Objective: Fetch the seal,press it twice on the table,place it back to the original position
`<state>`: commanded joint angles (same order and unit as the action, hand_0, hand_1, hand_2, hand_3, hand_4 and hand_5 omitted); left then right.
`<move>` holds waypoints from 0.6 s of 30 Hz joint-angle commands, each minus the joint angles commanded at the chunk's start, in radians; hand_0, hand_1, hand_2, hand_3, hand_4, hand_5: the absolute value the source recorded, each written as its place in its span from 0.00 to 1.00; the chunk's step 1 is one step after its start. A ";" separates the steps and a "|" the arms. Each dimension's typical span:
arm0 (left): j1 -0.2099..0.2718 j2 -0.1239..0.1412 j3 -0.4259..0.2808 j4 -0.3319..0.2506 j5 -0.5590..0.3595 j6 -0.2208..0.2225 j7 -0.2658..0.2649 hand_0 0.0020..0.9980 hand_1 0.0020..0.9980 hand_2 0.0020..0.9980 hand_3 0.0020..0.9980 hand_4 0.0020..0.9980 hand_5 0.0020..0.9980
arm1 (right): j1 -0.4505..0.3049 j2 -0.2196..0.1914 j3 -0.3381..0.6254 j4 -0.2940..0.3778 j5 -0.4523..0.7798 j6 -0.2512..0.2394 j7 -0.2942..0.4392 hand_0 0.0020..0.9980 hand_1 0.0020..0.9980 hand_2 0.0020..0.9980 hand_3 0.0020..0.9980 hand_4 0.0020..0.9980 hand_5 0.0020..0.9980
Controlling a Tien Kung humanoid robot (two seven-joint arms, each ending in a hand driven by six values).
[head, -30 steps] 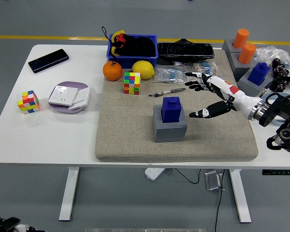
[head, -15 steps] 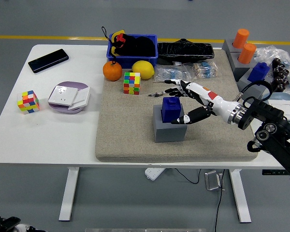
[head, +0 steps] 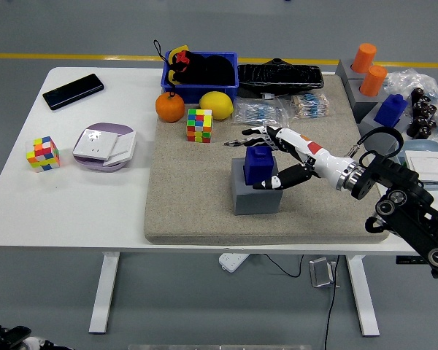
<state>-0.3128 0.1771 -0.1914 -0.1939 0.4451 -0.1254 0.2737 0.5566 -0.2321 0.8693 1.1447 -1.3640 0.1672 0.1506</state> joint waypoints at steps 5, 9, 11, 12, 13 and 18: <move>-0.001 -0.001 0.008 -0.001 -0.008 0.000 -0.003 0.72 0.69 0.68 0.75 0.67 0.25 | -0.005 0.004 -0.007 -0.013 0.001 -0.027 0.011 0.70 0.64 0.65 0.76 0.92 0.00; 0.000 -0.002 0.007 -0.001 -0.006 -0.001 -0.002 0.72 0.69 0.68 0.75 0.68 0.25 | -0.005 0.006 -0.013 -0.020 -0.002 -0.055 0.021 0.62 0.55 0.57 0.69 0.83 0.00; 0.000 -0.002 0.006 -0.001 -0.004 -0.001 -0.002 0.72 0.69 0.68 0.75 0.68 0.25 | -0.005 0.006 -0.016 -0.023 -0.003 -0.066 0.025 0.62 0.55 0.57 0.69 0.83 0.00; 0.000 -0.003 0.005 -0.001 -0.004 -0.001 -0.002 0.72 0.69 0.68 0.75 0.68 0.25 | -0.005 0.006 -0.016 -0.024 -0.003 -0.068 0.026 0.62 0.55 0.57 0.69 0.83 0.00; 0.001 -0.003 0.007 -0.001 -0.005 -0.001 -0.003 0.72 0.69 0.68 0.75 0.68 0.25 | -0.006 0.005 -0.016 -0.028 -0.005 -0.072 0.027 0.62 0.55 0.57 0.69 0.83 0.00; 0.001 -0.005 0.012 0.000 -0.012 -0.001 -0.004 0.72 0.69 0.68 0.75 0.68 0.25 | -0.007 0.007 -0.018 -0.036 -0.004 -0.090 0.033 0.57 0.47 0.47 0.58 0.78 0.00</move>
<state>-0.3120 0.1725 -0.1793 -0.1943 0.4328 -0.1261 0.2692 0.5492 -0.2254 0.8515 1.1086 -1.3682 0.0774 0.1838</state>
